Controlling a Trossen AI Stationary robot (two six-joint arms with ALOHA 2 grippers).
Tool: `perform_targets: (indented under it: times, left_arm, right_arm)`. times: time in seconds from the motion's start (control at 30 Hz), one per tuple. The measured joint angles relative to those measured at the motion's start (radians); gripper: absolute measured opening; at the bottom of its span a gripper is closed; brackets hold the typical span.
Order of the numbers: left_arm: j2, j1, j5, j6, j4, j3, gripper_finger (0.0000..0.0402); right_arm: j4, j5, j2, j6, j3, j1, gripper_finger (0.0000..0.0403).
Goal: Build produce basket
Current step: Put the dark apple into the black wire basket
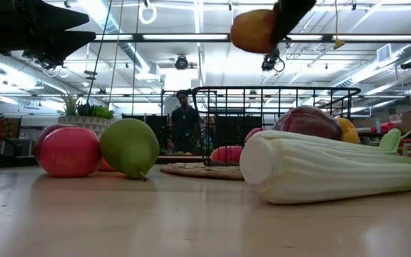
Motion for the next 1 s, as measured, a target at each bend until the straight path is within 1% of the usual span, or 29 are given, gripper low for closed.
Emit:
perform_targets:
  times: [0.17,0.3,0.53,0.73,0.9,1.0]
  left_arm:
    - [0.000,0.000,0.000,0.000,0.000,0.000,0.0281]
    - [0.000,0.000,0.000,0.000,0.000,0.000,0.0281]
    - [0.000,0.000,0.000,0.000,0.000,0.000,0.0281]
    - [0.000,0.000,0.000,0.000,0.000,0.000,0.0281]
    - [0.000,0.000,0.000,0.000,0.000,0.000,0.0281]
    - [0.000,0.000,0.000,0.000,0.000,0.000,0.0281]
  right_arm:
    - [0.149,-0.009,-0.115,-0.054,-0.164,-0.032,0.0311]
    - [0.186,-0.008,-0.170,-0.075,-0.234,-0.049,0.0311]
    - [0.237,-0.011,-0.214,-0.072,-0.252,-0.058,0.0311]
    - [0.313,-0.012,-0.199,-0.079,-0.252,-0.058,0.0311]
    - [0.314,-0.012,-0.177,-0.080,-0.254,-0.061,0.0311]
    - [0.335,-0.012,-0.192,-0.070,-0.293,-0.064,0.0311]
